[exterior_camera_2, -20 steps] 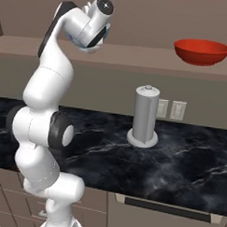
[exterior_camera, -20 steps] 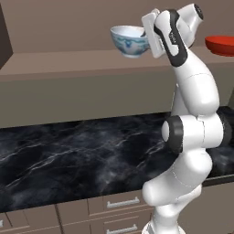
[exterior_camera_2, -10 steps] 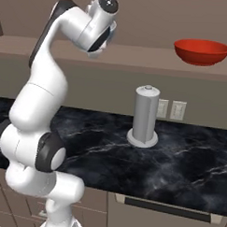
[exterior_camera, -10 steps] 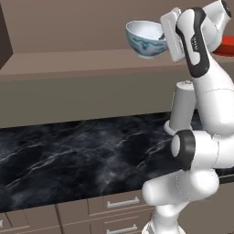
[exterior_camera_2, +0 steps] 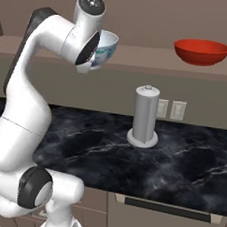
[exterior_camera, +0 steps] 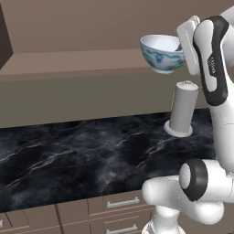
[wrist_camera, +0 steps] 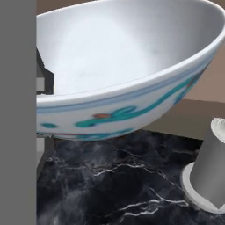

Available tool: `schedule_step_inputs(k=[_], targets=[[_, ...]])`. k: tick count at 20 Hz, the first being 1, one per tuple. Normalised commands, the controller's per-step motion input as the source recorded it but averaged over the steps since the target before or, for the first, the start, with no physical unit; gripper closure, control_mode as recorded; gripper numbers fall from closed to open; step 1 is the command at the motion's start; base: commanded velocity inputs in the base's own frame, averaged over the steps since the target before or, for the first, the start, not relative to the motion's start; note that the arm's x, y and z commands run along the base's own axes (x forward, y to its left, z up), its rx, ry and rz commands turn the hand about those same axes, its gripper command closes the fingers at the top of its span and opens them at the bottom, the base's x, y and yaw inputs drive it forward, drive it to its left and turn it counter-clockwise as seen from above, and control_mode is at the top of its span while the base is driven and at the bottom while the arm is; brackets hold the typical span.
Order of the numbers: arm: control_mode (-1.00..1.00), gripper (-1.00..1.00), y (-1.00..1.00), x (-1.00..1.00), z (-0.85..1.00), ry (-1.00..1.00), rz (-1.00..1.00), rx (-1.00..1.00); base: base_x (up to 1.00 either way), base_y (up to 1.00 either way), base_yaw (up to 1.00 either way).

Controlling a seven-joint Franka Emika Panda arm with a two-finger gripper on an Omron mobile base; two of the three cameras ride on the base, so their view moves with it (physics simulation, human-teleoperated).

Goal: Pick up the bowls from the cabinet and place each bowl in front of a stool on the dining counter.

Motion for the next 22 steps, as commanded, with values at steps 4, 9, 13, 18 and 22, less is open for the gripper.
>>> schedule_step_inputs(k=[4, 9, 13, 18, 22], targets=[[-1.0, 1.0, -0.01, -1.0, -0.2, 0.27, -0.11, 0.0, 0.0, 0.0, 0.0], [-1.0, 1.0, -0.01, -1.0, -0.41, 0.23, -0.07, 0.0, 0.0, 0.0, 0.0], [-1.0, 1.0, 0.0, -0.79, -0.33, 0.06, 0.0, 0.0, 0.0, 0.0, 0.0], [-1.0, 1.0, 0.0, -0.31, -0.1, 0.0, 0.0, 0.0, 0.0, 0.0, 0.0], [1.0, 1.0, 0.0, 0.0, 0.0, 0.0, 0.0, 0.0, -0.8, -0.23, -0.11]])
